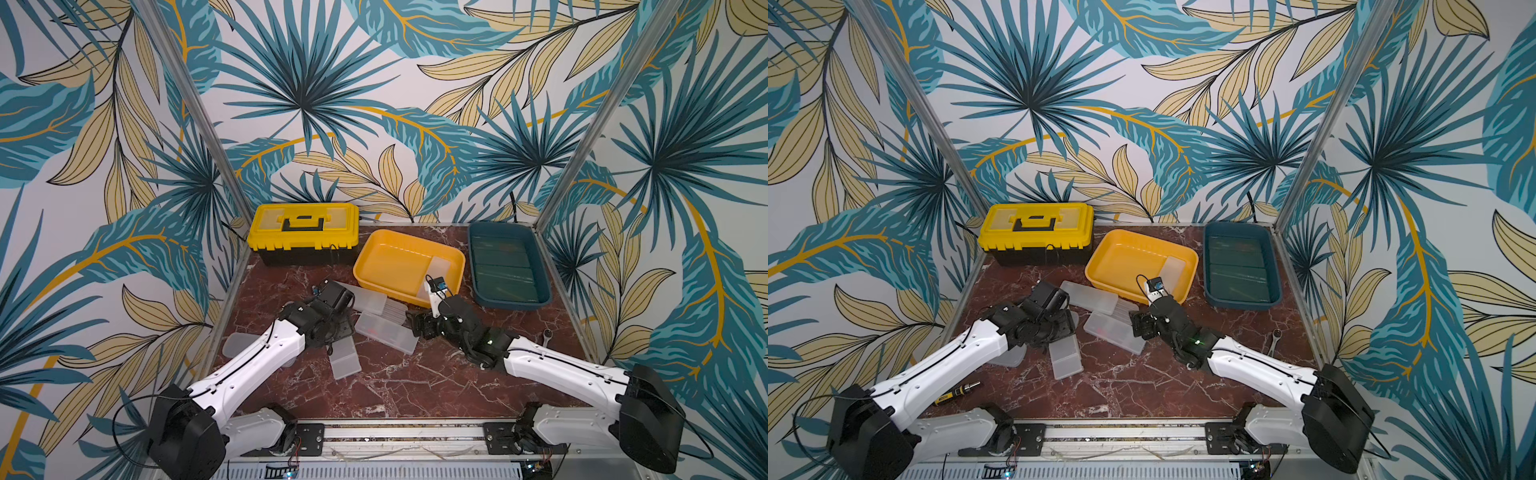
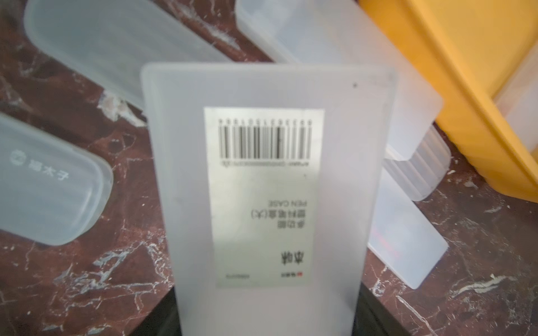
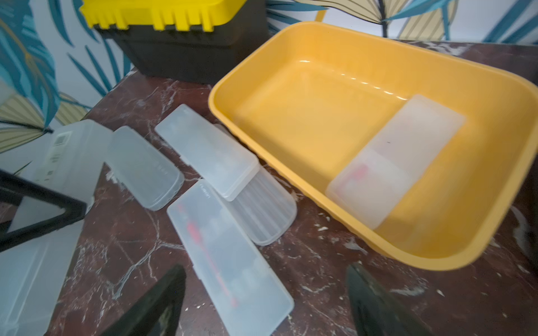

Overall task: Place the pencil cases by color into the storage box
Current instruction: Pick up the pencil case from the center of the board.

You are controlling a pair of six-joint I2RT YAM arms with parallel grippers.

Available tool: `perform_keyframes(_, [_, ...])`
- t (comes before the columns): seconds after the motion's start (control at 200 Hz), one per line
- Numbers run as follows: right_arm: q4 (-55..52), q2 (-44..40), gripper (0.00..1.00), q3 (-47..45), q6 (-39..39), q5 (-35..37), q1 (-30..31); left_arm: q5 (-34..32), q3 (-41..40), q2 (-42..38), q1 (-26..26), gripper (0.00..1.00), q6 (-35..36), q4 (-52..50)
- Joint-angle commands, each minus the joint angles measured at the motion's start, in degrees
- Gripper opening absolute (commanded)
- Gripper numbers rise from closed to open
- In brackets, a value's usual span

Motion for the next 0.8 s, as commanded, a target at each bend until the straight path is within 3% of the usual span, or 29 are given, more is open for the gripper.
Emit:
perform_keyframes(0.0, [-4.4,-2.3,0.86,-2.6,5.0,1.4,-3.0,-2.5,7.7,3.8,-3.2,0.55,5.0,-0.9])
perform_keyframes(0.2, [-6.7,-5.1,0.86,-3.5,5.8,2.0,-4.8,-6.1,23.5,13.7,-7.2,0.57,14.0,-0.9])
perform_keyframes(0.511, [-10.9,-10.1,0.86,-3.6,5.0,4.5,-5.5,-9.1,43.8,29.5,-7.2,0.59,30.4,1.6])
perform_keyframes(0.796, [-12.4,-9.2,0.86,-0.9,4.5,3.9,-8.2,3.5,57.2,41.0,-2.1,0.59,42.9,7.4])
